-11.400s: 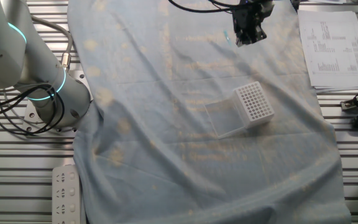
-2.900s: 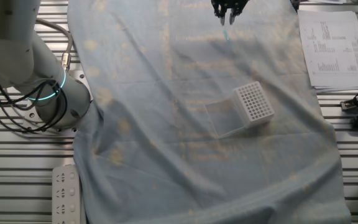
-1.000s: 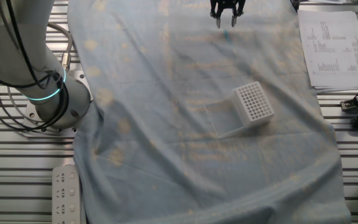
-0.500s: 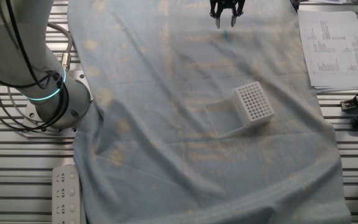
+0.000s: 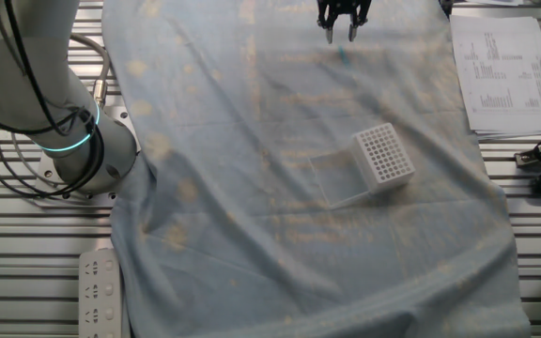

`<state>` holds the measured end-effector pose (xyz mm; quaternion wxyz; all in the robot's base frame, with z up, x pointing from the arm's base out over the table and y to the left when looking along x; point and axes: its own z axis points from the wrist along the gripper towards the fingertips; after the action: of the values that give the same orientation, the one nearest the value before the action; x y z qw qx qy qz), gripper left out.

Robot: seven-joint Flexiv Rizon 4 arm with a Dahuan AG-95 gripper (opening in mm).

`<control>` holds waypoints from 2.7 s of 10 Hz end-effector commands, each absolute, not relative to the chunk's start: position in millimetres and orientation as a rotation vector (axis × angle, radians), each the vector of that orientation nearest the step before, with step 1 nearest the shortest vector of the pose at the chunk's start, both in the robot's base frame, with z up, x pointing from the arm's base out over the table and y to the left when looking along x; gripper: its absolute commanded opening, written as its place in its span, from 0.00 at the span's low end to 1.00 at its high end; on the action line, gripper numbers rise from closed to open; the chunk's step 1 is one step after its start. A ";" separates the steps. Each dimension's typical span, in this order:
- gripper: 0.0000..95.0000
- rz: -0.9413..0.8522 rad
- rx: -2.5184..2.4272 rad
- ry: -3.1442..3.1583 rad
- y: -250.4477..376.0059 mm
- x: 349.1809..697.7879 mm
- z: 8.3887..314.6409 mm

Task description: Insert a medium pipette tip into the holder for medium pipette tips

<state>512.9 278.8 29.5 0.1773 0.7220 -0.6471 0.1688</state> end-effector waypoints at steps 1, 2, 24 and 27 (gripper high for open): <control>0.40 0.574 1.940 -1.888 278.3 513.8 22.5; 0.40 0.581 1.935 -1.887 278.3 514.1 21.0; 0.20 0.607 1.893 -1.912 279.0 519.3 5.8; 0.20 0.606 1.895 -1.911 278.6 518.8 6.1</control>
<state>518.5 278.4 6.3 0.1907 0.6743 -0.6799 0.2160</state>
